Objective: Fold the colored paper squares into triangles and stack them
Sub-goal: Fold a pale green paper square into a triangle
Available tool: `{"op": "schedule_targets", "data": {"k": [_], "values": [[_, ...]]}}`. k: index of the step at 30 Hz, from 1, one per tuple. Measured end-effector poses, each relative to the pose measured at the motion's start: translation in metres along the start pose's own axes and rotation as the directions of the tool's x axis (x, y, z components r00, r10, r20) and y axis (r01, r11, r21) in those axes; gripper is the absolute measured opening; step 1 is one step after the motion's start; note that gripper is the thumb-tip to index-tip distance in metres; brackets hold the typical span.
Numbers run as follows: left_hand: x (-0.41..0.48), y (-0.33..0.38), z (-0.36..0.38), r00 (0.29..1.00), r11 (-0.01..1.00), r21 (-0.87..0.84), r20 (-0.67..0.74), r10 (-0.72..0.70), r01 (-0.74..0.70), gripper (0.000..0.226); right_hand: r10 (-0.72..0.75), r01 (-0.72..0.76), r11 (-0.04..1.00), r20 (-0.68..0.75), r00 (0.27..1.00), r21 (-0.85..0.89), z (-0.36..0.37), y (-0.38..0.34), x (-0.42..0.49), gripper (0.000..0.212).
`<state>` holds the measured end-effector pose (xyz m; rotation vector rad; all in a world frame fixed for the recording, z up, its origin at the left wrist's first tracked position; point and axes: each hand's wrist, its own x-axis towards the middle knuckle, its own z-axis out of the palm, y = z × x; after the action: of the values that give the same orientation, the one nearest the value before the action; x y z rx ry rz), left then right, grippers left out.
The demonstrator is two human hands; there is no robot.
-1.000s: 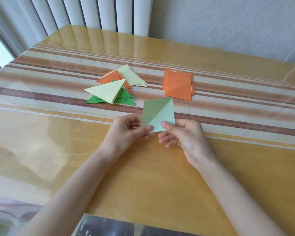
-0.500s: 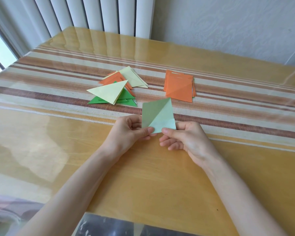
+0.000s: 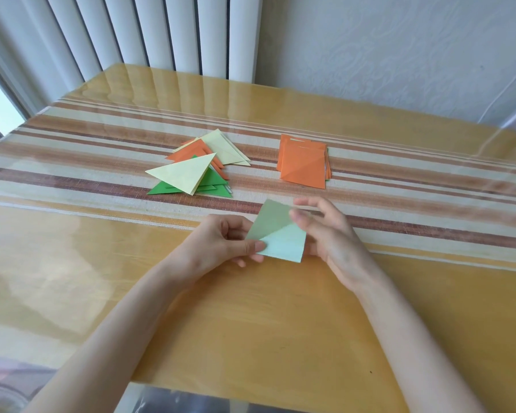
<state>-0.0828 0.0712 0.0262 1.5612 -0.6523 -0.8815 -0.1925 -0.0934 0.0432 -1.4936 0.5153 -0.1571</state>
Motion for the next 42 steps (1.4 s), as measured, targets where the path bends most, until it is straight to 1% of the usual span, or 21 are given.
{"op": "schedule_targets", "data": {"k": [2, 4, 6, 9, 12, 13, 16, 17, 19, 21, 22, 23, 24, 25, 26, 28, 29, 30, 33, 37, 42], "values": [[0.0, 0.0, -0.002, 0.999, 0.999, 0.038, 0.036, 0.018, -0.019, 0.008, -0.002, 0.002, 0.999, 0.013, 1.0, -0.038, 0.004, 0.004, 0.001, 0.03], [0.0, -0.002, -0.003, 0.999, 0.999, -0.031, 0.017, 0.045, -0.044, 0.015, -0.013, 0.013, 1.0, 0.004, 1.0, -0.023, 0.007, 0.006, 0.001, 0.029], [0.002, -0.006, -0.004, 0.998, 0.989, -0.133, -0.021, 0.057, -0.059, 0.019, -0.008, 0.008, 0.998, 0.002, 1.0, 0.061, 0.006, 0.006, 0.001, 0.024], [0.002, -0.01, -0.004, 0.996, 0.983, -0.169, -0.051, 0.067, -0.075, 0.013, -0.007, 0.004, 0.982, 0.016, 1.0, 0.187, 0.005, 0.008, 0.002, 0.018], [0.001, -0.011, -0.004, 0.994, 0.986, -0.145, -0.071, 0.078, -0.087, 0.024, -0.042, 0.04, 0.98, 0.009, 0.999, 0.197, 0.004, 0.011, 0.001, 0.028], [0.001, -0.01, -0.005, 0.994, 0.984, -0.159, -0.079, 0.07, -0.082, 0.025, -0.057, 0.056, 0.98, 0.003, 0.998, 0.189, 0.004, 0.012, 0.0, 0.032], [-0.001, -0.007, -0.006, 0.991, 0.961, -0.269, -0.134, 0.024, -0.059, 0.025, -0.103, 0.104, 0.98, -0.014, 0.995, 0.168, 0.004, 0.016, -0.001, 0.038], [-0.001, -0.008, -0.006, 0.985, 0.969, -0.234, -0.169, 0.037, -0.076, 0.02, -0.116, 0.118, 0.979, -0.021, 0.993, 0.164, 0.004, 0.017, 0.0, 0.036], [-0.002, -0.008, -0.004, 0.969, 0.989, -0.091, -0.232, 0.089, -0.113, 0.002, -0.144, 0.146, 0.972, -0.021, 0.989, 0.183, 0.004, 0.018, 0.0, 0.031], [-0.001, -0.01, -0.003, 0.955, 0.989, -0.024, -0.267, 0.131, -0.143, 0.007, -0.171, 0.169, 0.959, -0.008, 0.985, 0.227, 0.005, 0.018, 0.0, 0.026], [0.0, -0.01, -0.002, 0.948, 0.986, -0.023, -0.28, 0.15, -0.163, 0.012, -0.171, 0.167, 0.954, -0.007, 0.985, 0.25, 0.006, 0.017, 0.0, 0.021], [0.0, -0.011, -0.001, 0.941, 0.982, -0.023, -0.294, 0.17, -0.185, 0.016, -0.147, 0.148, 0.952, -0.023, 0.989, 0.269, 0.007, 0.019, 0.0, 0.025], [0.001, -0.01, 0.0, 0.933, 0.979, -0.019, -0.308, 0.185, -0.201, 0.019, -0.1, 0.11, 0.955, -0.048, 0.994, 0.276, 0.009, 0.02, 0.001, 0.036], [0.001, -0.01, 0.001, 0.926, 0.977, -0.01, -0.321, 0.197, -0.212, 0.02, -0.052, 0.068, 0.964, -0.069, 0.996, 0.257, 0.01, 0.021, 0.002, 0.041], [0.001, -0.01, 0.002, 0.92, 0.976, -0.005, -0.334, 0.203, -0.217, 0.021, -0.021, 0.04, 0.972, -0.084, 0.996, 0.232, 0.013, 0.021, 0.002, 0.036], [0.001, -0.01, 0.003, 0.914, 0.976, 0.001, -0.351, 0.205, -0.219, 0.022, -0.015, 0.034, 0.982, -0.1, 0.995, 0.188, 0.018, 0.02, 0.002, 0.014], [0.002, -0.01, 0.004, 0.913, 0.976, 0.001, -0.355, 0.203, -0.216, 0.022, -0.027, 0.047, 0.983, -0.113, 0.993, 0.178, 0.019, 0.02, 0.002, 0.007], [0.002, -0.009, 0.005, 0.913, 0.978, -0.005, -0.358, 0.195, -0.211, 0.022, -0.038, 0.06, 0.983, -0.127, 0.991, 0.174, 0.02, 0.019, 0.001, 0.006], [0.002, -0.008, 0.006, 0.912, 0.979, -0.034, -0.37, 0.176, -0.202, 0.023, -0.062, 0.09, 0.981, -0.163, 0.985, 0.169, 0.022, 0.019, 0.001, 0.012], [0.001, -0.006, 0.008, 0.909, 0.98, -0.06, -0.389, 0.152, -0.19, 0.022, -0.056, 0.093, 0.982, -0.216, 0.975, 0.165, 0.026, 0.02, 0.003, 0.018], [0.001, -0.007, 0.007, 0.916, 0.98, -0.129, -0.39, 0.093, -0.154, 0.024, -0.056, 0.1, 0.976, -0.221, 0.974, 0.195, 0.029, 0.021, 0.003, 0.024]]}}
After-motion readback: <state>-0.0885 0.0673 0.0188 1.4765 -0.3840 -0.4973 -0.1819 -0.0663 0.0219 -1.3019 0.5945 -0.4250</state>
